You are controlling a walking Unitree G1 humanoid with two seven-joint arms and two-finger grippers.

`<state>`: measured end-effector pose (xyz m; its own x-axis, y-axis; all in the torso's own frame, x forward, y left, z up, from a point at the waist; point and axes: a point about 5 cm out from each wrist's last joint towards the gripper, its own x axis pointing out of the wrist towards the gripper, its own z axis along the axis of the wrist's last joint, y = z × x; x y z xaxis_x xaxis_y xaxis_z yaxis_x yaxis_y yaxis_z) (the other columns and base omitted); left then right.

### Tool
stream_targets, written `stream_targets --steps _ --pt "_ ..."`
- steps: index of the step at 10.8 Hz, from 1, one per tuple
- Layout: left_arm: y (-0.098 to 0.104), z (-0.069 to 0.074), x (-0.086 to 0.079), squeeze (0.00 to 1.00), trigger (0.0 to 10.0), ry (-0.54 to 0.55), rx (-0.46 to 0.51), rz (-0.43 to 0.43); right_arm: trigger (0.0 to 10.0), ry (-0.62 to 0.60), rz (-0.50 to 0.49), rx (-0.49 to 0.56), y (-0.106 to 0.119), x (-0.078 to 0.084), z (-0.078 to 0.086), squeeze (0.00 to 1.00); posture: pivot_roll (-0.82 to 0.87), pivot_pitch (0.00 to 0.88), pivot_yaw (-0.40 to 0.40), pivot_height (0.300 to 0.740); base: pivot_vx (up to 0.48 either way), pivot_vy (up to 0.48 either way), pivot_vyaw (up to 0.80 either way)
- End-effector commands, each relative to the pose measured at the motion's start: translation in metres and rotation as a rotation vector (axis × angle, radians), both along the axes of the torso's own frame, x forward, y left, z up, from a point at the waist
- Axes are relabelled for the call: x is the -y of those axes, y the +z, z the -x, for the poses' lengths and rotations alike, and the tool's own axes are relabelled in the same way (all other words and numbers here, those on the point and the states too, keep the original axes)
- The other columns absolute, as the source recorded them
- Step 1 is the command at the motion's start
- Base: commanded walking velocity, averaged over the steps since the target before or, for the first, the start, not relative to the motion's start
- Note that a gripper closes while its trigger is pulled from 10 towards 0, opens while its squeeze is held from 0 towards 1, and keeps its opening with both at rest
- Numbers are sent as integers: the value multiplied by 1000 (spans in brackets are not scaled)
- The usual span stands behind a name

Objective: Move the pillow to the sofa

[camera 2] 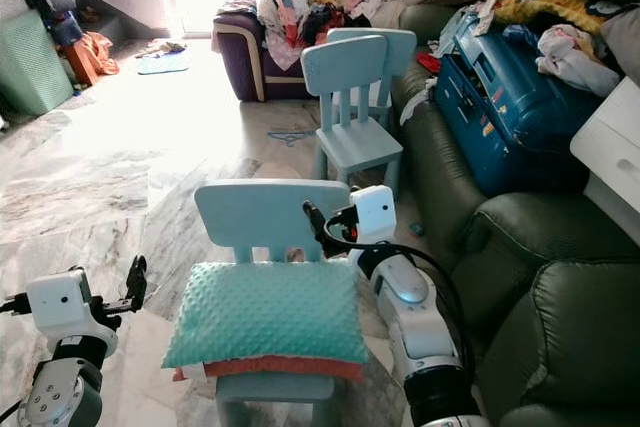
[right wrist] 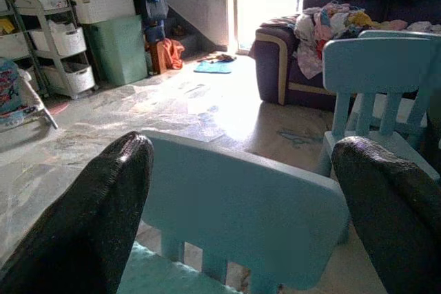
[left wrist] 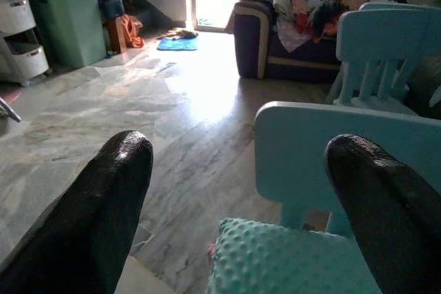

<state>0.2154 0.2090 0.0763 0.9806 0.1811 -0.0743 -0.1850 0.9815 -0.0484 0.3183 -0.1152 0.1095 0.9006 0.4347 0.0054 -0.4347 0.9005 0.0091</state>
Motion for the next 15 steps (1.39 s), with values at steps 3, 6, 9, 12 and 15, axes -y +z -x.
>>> stream_targets --steps 3,6,9,12,15 --pt "3 1 -4 0 10000 30 -4 -5 10000 8 0 15 4 -3 0 0 -134 17 29 740 198 175 0" --pt "1 0 -3 0 10000 37 -8 3 10000 10 3 16 5 -3 0 0 -136 17 25 740 0 0 0" --pt "-1 -1 -1 0 10000 45 -20 1 10000 11 7 14 5 -2 1 0 -139 18 25 740 0 0 0" --pt "-4 -2 -4 0 10000 56 -35 0 10000 33 6 -14 2 -6 2 0 -139 31 22 740 0 0 0" --pt "-10 12 -3 0 10000 54 -62 -4 10000 44 4 -49 -4 -5 10 0 -129 67 18 740 0 0 0"
